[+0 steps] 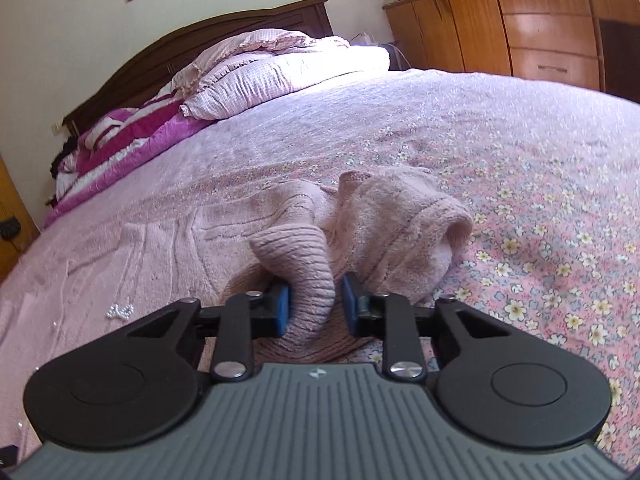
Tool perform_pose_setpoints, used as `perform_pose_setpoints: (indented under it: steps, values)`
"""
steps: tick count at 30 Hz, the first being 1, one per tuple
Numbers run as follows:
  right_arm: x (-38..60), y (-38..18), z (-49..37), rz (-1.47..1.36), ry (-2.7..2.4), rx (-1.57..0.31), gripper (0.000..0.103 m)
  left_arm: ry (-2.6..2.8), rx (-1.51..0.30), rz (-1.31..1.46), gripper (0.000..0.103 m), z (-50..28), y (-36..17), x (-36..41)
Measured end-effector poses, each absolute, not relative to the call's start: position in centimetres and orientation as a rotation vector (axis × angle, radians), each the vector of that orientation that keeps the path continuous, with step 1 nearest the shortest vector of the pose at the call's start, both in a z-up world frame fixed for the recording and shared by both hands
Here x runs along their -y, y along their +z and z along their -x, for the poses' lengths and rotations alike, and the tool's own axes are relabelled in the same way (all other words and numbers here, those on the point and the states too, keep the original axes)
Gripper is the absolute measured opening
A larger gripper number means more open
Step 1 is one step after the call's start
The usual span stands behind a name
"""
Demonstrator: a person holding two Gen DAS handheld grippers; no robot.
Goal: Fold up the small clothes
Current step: 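Lift the sleeve with the right gripper, lay it across the body, release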
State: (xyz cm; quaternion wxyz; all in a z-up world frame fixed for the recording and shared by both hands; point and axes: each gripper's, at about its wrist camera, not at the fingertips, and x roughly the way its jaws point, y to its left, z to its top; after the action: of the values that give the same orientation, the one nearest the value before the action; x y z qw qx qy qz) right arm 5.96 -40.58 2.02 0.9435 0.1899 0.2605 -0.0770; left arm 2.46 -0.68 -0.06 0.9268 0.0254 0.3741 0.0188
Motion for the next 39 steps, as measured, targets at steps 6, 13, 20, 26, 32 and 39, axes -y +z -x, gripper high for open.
perform_pose_setpoints:
  steps: [6, 13, 20, 26, 32, 39]
  values:
    - [41.8, 3.5, -5.2, -0.406, -0.148, -0.496, 0.019, 0.037, -0.76, -0.052, 0.103, -2.4, -0.2, 0.7]
    - [43.7, 7.0, -3.3, -0.374, -0.218, -0.455, 0.014, 0.044, -0.75, -0.048, 0.103, -2.7, -0.2, 0.8]
    - [45.9, 12.2, -2.3, -0.405, -0.254, -0.409, 0.013, 0.004, -0.765, -0.052, 0.103, -3.1, 0.1, 0.3]
    - [45.8, 18.0, -2.4, -0.422, -0.213, -0.345, 0.013, -0.022, -0.769, -0.022, 0.103, -3.1, 1.3, -0.9]
    - [42.5, 22.7, -3.7, -0.446, -0.094, -0.32, 0.012, -0.008, -0.733, 0.034, 0.103, -2.9, 3.3, -3.3]
    - [35.7, 27.3, -6.2, -0.418, 0.063, -0.297, 0.012, 0.037, -0.704, 0.063, 0.103, -2.2, 4.5, -5.4]
